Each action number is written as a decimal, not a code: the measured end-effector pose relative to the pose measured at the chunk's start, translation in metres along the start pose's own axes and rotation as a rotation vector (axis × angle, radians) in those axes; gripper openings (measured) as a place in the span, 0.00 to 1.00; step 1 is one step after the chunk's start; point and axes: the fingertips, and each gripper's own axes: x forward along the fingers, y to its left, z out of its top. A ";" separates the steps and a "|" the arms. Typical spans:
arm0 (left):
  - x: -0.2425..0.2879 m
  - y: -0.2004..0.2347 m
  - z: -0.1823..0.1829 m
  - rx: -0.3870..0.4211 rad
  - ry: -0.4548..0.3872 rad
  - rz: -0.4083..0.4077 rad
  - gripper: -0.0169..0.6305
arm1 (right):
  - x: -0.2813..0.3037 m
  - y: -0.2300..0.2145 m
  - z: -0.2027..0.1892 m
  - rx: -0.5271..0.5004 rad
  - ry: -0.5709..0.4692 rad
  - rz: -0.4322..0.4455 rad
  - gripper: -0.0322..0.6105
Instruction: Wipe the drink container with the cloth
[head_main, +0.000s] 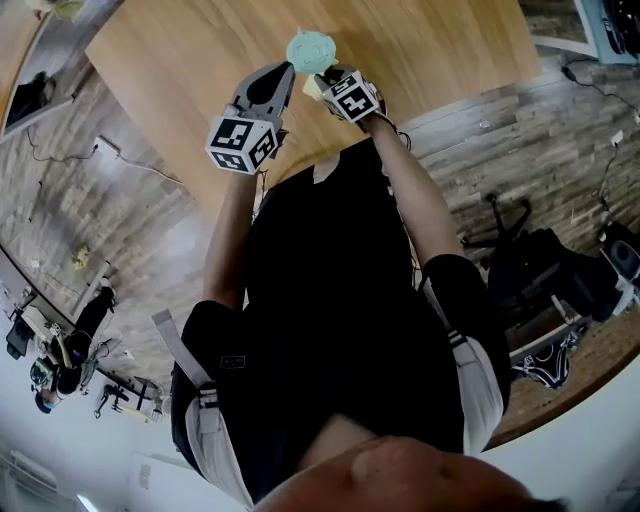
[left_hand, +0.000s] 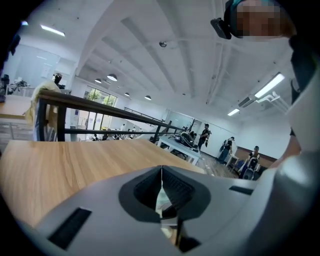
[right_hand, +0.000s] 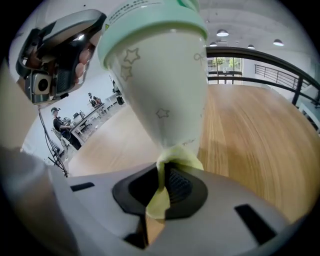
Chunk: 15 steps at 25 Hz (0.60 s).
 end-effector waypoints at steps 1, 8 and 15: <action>-0.006 0.004 0.000 0.009 -0.012 0.040 0.06 | 0.001 0.000 -0.001 0.013 -0.001 -0.009 0.11; -0.032 0.020 0.001 -0.008 -0.084 0.180 0.06 | 0.002 0.000 -0.001 0.100 -0.031 -0.048 0.11; -0.055 0.027 0.001 -0.022 -0.120 0.199 0.06 | -0.015 0.011 0.016 0.123 -0.105 -0.100 0.11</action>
